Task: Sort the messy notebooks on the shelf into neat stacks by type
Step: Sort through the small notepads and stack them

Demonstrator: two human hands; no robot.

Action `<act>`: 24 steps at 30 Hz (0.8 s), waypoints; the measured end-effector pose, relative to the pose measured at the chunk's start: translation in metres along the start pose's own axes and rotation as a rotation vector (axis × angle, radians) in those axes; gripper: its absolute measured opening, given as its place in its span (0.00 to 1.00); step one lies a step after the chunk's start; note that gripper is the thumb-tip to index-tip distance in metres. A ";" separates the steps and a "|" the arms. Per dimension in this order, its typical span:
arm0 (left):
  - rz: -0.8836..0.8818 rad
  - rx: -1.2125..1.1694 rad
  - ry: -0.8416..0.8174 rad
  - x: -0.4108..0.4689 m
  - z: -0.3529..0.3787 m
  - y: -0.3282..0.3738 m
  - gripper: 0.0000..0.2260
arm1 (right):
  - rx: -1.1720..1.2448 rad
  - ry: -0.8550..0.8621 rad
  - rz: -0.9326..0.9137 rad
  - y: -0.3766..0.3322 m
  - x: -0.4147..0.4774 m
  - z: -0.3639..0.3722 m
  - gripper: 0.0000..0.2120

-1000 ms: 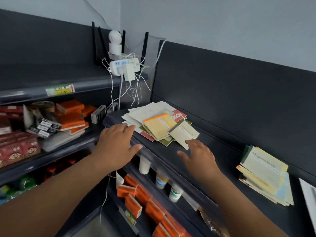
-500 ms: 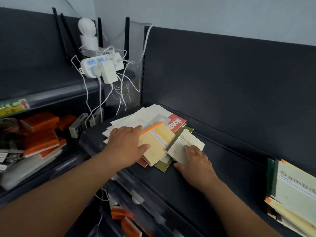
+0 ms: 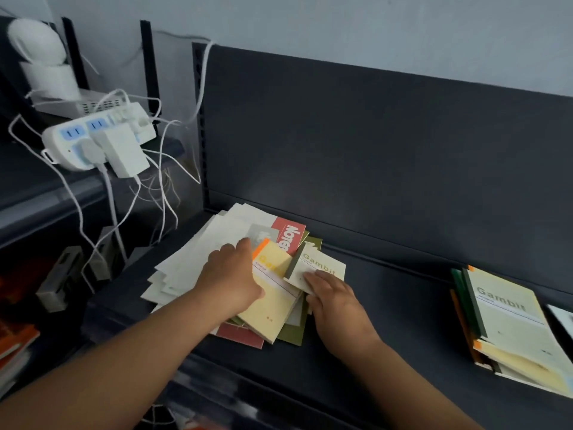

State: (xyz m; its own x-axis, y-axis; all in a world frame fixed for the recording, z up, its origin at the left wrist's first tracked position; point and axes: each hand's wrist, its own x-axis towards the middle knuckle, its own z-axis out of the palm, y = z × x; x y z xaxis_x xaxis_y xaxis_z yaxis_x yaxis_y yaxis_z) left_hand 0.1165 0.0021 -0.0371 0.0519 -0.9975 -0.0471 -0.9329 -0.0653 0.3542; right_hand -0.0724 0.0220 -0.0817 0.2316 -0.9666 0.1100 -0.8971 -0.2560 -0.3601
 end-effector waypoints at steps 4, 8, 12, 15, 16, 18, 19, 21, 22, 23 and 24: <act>-0.075 -0.271 -0.136 0.012 -0.007 -0.007 0.16 | 0.040 0.109 0.023 -0.005 -0.009 0.006 0.21; -0.080 -0.567 -0.164 0.018 -0.006 -0.012 0.04 | 0.073 0.310 0.088 -0.012 -0.018 0.005 0.20; -0.177 -0.928 -0.227 0.014 -0.009 -0.006 0.03 | 0.173 0.438 0.111 -0.025 -0.027 0.001 0.20; -0.249 -1.202 -0.299 0.008 -0.014 0.006 0.06 | 0.179 0.443 0.041 -0.033 -0.035 0.003 0.21; -0.242 -1.258 -0.315 0.007 -0.014 0.010 0.07 | 0.163 0.438 0.015 -0.033 -0.037 0.005 0.21; -0.187 -1.290 -0.339 0.004 -0.012 0.018 0.09 | 0.121 0.432 -0.034 -0.029 -0.041 0.008 0.20; -0.150 -1.283 -0.343 0.002 -0.011 0.022 0.09 | 0.114 0.419 -0.045 -0.027 -0.045 0.008 0.20; -0.092 -1.258 -0.335 -0.002 -0.007 0.029 0.10 | 0.143 0.385 -0.047 -0.025 -0.052 0.001 0.24; -0.069 -1.243 -0.325 -0.004 -0.006 0.034 0.11 | 0.174 0.383 -0.039 -0.024 -0.057 -0.004 0.28; -0.050 -1.230 -0.315 -0.006 -0.005 0.039 0.11 | 0.227 0.389 -0.012 -0.020 -0.061 -0.008 0.31; -0.035 -1.223 -0.308 -0.008 -0.004 0.046 0.10 | 0.298 0.406 0.032 -0.017 -0.065 -0.014 0.31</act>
State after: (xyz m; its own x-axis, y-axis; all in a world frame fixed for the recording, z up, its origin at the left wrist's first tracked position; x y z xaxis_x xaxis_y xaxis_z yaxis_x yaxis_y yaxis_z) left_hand 0.0751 0.0068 -0.0167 -0.1683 -0.9583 -0.2308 0.0148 -0.2366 0.9715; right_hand -0.0769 0.0896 -0.0700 -0.0120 -0.9051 0.4250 -0.7413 -0.2772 -0.6113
